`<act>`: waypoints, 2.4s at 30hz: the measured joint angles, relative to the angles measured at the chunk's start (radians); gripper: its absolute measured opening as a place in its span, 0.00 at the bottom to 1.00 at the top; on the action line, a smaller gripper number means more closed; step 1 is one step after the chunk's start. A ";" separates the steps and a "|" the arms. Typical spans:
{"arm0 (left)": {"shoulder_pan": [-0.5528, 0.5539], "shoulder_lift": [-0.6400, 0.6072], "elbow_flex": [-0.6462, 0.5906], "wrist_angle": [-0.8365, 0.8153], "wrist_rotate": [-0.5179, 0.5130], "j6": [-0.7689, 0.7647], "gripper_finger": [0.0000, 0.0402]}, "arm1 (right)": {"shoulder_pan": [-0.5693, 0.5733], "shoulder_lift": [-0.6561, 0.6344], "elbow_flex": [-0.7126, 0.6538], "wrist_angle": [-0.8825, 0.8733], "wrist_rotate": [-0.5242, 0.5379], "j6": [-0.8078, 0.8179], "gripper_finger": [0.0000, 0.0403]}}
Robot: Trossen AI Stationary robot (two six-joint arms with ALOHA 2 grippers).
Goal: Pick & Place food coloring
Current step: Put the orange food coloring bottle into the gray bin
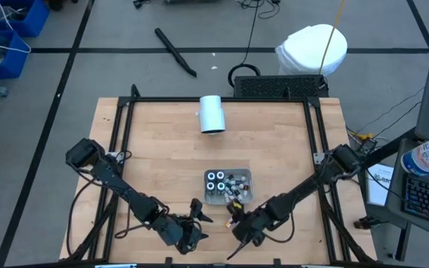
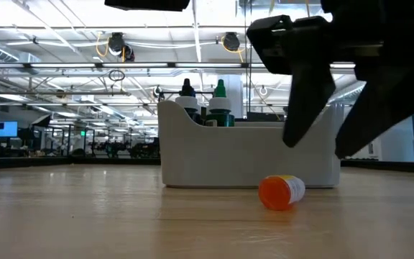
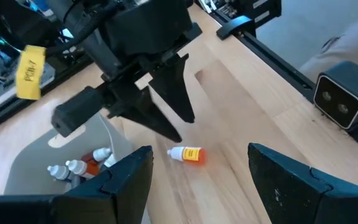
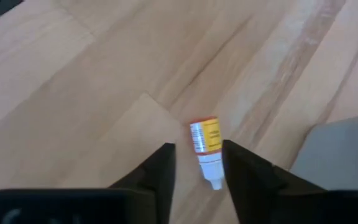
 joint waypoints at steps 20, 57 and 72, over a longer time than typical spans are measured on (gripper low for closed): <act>0.000 0.000 0.000 -0.008 0.000 -0.086 0.66 | -0.039 0.000 -0.035 0.080 -0.077 -0.116 0.43; 0.003 -0.001 -0.001 -0.008 0.000 -0.072 0.66 | -0.082 0.073 -0.216 0.405 -0.114 -0.105 0.32; 0.003 -0.001 -0.001 -0.013 0.000 -0.080 0.66 | -0.067 0.068 -0.187 0.328 -0.068 -0.100 0.23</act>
